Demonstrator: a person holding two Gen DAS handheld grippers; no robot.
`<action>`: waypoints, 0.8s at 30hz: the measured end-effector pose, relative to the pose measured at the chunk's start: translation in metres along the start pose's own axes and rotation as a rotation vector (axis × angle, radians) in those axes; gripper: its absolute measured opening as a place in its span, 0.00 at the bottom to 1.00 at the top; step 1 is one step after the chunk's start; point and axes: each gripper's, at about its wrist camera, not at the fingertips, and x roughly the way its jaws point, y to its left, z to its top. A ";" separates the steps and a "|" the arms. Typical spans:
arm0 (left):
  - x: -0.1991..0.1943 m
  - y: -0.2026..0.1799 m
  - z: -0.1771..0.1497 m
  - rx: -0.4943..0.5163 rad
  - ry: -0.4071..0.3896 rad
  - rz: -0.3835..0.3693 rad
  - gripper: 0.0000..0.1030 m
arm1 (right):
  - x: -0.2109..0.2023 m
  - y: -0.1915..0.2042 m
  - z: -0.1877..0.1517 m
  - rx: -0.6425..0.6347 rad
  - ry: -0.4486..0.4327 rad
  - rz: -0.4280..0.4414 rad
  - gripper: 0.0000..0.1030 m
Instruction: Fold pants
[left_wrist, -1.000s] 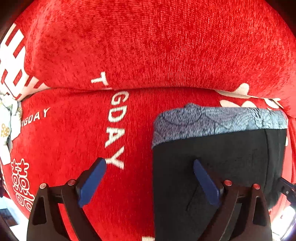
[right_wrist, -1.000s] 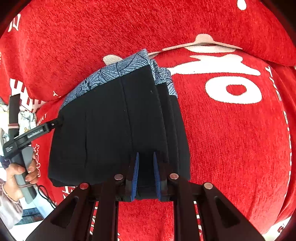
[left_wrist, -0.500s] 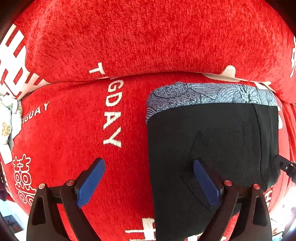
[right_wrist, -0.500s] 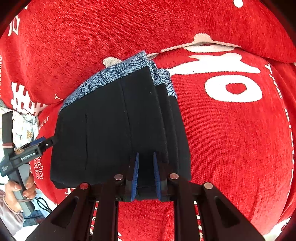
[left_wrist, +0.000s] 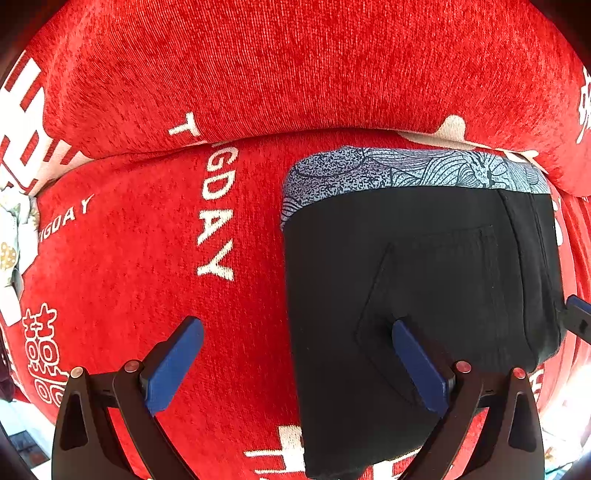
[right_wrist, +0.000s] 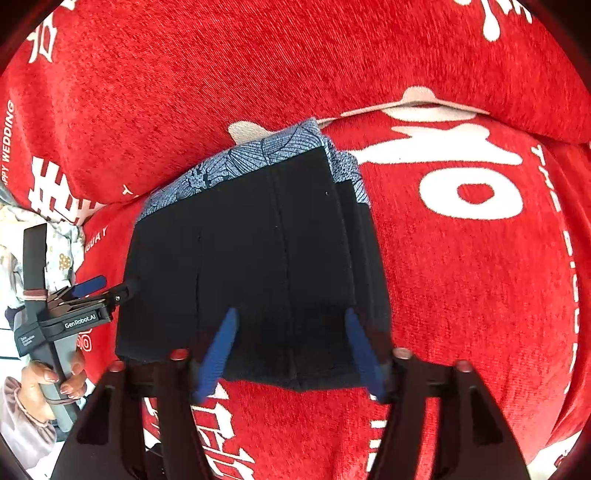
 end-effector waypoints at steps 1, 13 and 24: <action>0.001 0.001 0.000 -0.002 0.002 -0.002 0.99 | -0.002 -0.001 0.000 0.001 0.000 -0.002 0.74; 0.003 0.014 -0.003 -0.072 0.059 -0.133 0.99 | 0.002 -0.030 -0.012 0.085 0.051 -0.022 0.77; 0.025 0.023 0.002 -0.117 0.142 -0.289 0.99 | 0.020 -0.045 0.007 0.100 0.111 0.034 0.79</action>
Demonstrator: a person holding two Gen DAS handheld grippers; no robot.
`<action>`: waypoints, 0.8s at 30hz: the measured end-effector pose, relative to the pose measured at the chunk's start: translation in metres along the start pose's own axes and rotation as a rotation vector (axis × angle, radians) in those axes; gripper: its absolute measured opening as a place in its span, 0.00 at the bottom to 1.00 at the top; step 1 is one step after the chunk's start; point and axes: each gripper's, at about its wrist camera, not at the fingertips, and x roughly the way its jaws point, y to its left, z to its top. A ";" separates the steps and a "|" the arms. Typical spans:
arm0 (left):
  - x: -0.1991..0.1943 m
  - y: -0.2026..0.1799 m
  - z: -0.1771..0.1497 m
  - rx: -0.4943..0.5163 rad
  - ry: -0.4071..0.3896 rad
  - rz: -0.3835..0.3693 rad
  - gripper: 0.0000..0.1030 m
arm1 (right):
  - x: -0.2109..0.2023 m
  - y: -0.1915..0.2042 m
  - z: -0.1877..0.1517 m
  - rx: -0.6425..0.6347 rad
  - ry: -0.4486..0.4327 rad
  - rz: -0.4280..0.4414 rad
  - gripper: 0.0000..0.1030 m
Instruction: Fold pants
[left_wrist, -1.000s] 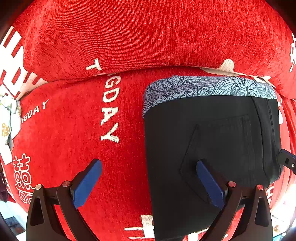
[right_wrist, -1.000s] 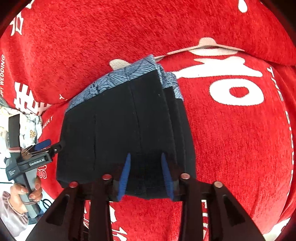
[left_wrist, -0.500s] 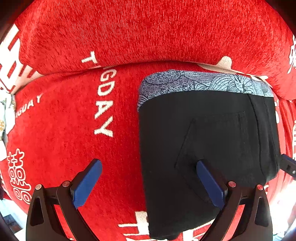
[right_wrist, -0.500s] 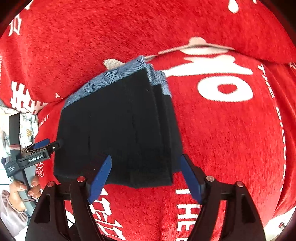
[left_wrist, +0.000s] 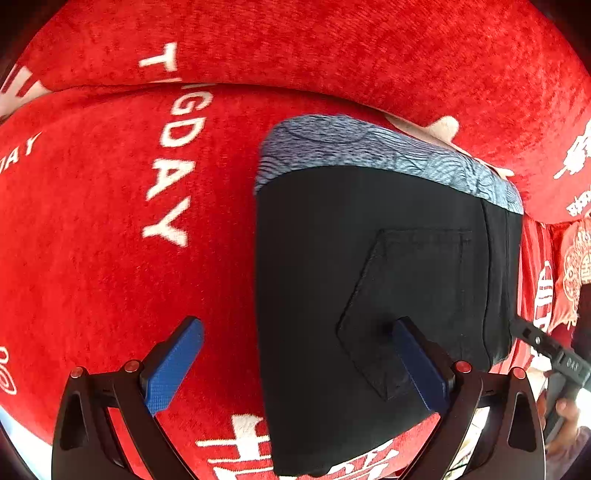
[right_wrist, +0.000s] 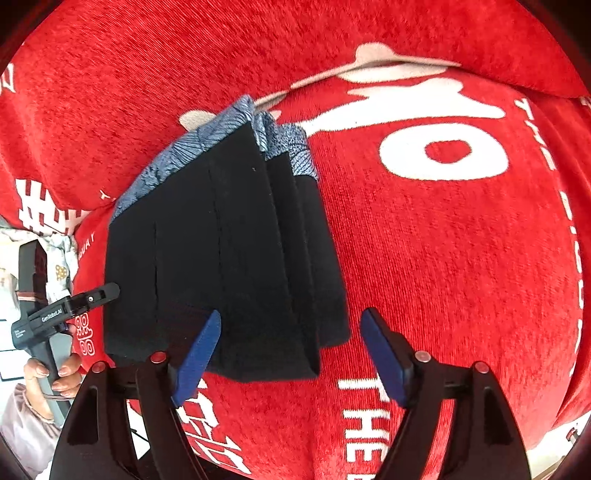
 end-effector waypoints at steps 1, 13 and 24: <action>0.001 -0.002 0.001 0.010 0.001 -0.020 0.99 | 0.002 0.000 0.004 -0.009 0.003 0.017 0.79; 0.029 -0.014 0.024 0.051 0.009 -0.174 0.99 | 0.031 -0.014 0.049 -0.051 0.077 0.209 0.79; 0.047 -0.033 0.035 0.065 0.000 -0.194 0.99 | 0.053 -0.029 0.061 0.010 0.130 0.398 0.82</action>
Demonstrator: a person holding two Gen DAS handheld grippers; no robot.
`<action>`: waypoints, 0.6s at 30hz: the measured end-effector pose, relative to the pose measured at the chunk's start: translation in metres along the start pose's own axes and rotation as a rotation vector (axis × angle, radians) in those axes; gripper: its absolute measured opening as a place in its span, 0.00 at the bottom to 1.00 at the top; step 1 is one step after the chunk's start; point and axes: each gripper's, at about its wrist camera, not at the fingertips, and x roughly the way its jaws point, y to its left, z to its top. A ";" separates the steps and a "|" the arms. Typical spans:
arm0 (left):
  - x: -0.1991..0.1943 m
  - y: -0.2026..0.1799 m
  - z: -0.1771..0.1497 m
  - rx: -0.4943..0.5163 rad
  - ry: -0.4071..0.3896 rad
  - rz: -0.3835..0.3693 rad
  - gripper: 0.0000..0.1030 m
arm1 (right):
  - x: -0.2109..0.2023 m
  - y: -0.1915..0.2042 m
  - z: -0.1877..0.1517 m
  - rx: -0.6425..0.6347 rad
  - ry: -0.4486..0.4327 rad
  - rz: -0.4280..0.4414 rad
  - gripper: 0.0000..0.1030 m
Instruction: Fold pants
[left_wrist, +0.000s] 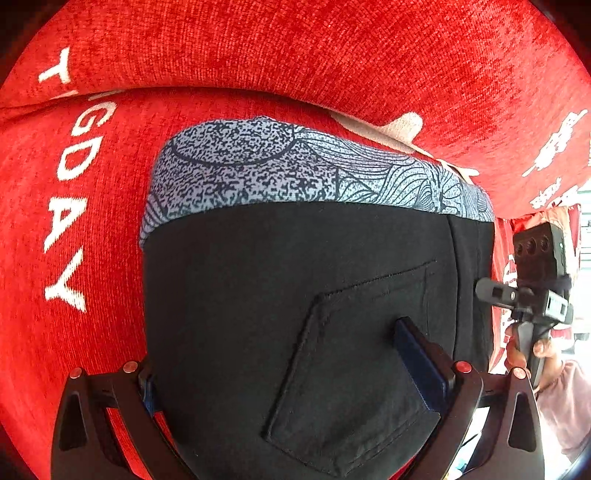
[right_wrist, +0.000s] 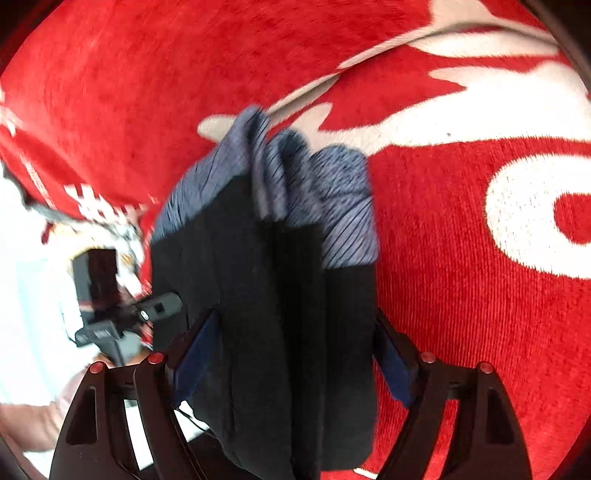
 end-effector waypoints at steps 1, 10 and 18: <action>0.000 0.000 0.000 -0.001 0.002 0.000 0.99 | -0.001 -0.001 0.000 0.006 -0.003 -0.003 0.80; -0.043 -0.014 -0.017 0.075 -0.103 0.014 0.59 | -0.014 0.023 -0.013 0.021 -0.056 0.009 0.48; -0.090 -0.009 -0.053 0.107 -0.114 0.043 0.59 | -0.033 0.048 -0.052 0.041 -0.059 0.096 0.45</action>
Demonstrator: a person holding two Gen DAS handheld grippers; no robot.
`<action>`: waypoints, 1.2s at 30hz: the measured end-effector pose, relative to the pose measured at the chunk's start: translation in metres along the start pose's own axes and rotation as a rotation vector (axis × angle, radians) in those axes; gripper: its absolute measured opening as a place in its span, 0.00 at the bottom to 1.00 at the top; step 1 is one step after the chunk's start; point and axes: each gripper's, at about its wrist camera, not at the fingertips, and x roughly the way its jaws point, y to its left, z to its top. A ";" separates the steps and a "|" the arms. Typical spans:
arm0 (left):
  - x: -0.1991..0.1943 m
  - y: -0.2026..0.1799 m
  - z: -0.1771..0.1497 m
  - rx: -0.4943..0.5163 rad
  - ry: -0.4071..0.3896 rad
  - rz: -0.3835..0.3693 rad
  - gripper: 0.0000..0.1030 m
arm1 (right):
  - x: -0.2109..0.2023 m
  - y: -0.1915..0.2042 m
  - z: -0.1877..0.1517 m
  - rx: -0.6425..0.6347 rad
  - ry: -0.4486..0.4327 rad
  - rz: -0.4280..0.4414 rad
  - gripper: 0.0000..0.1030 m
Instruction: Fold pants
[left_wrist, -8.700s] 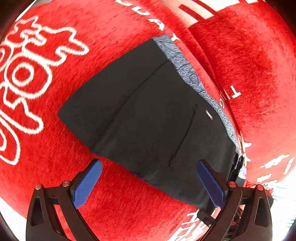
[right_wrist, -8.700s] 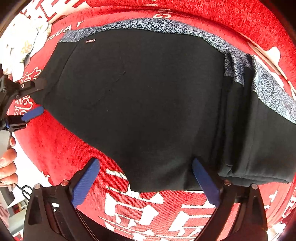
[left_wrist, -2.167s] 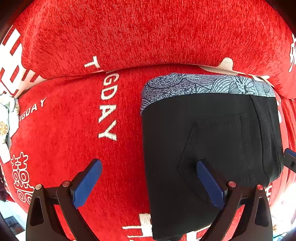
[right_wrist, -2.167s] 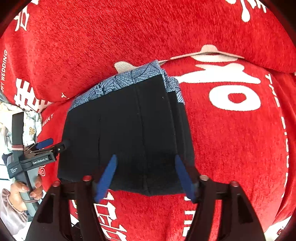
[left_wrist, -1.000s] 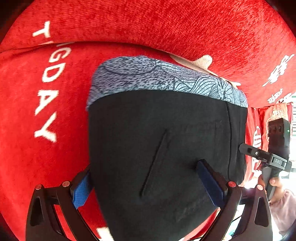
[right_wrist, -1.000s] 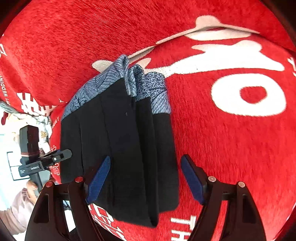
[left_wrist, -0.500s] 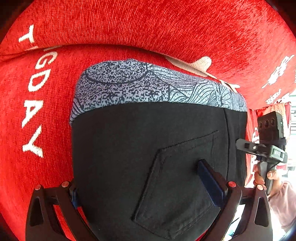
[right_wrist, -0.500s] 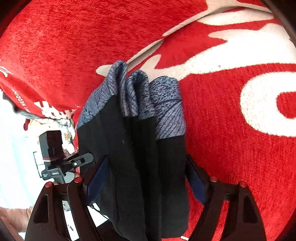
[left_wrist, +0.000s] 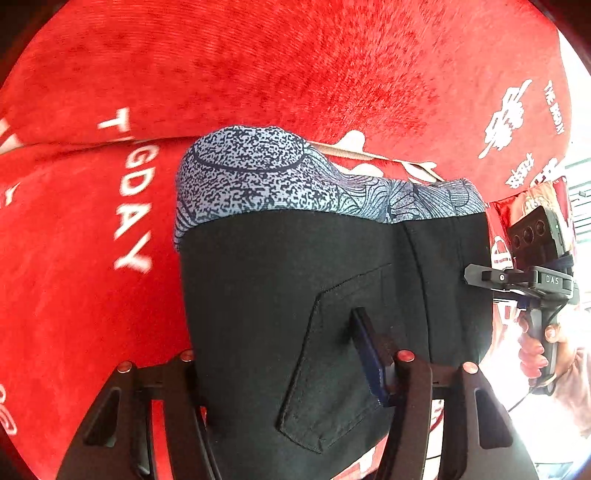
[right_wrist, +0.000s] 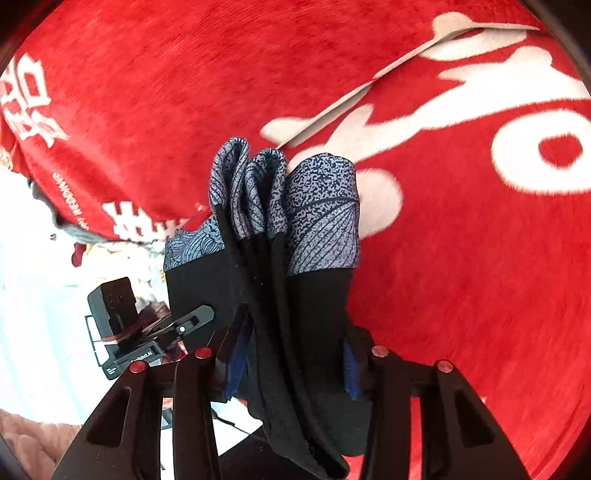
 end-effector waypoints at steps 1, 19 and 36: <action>-0.006 0.002 -0.006 -0.004 0.000 0.003 0.59 | 0.002 0.004 -0.009 0.007 0.001 0.013 0.45; -0.070 0.059 -0.061 -0.131 -0.125 0.282 0.67 | 0.053 0.064 -0.066 -0.122 -0.004 -0.447 0.30; 0.027 0.013 -0.053 0.089 -0.036 0.405 1.00 | 0.115 0.099 -0.069 -0.275 -0.025 -0.503 0.13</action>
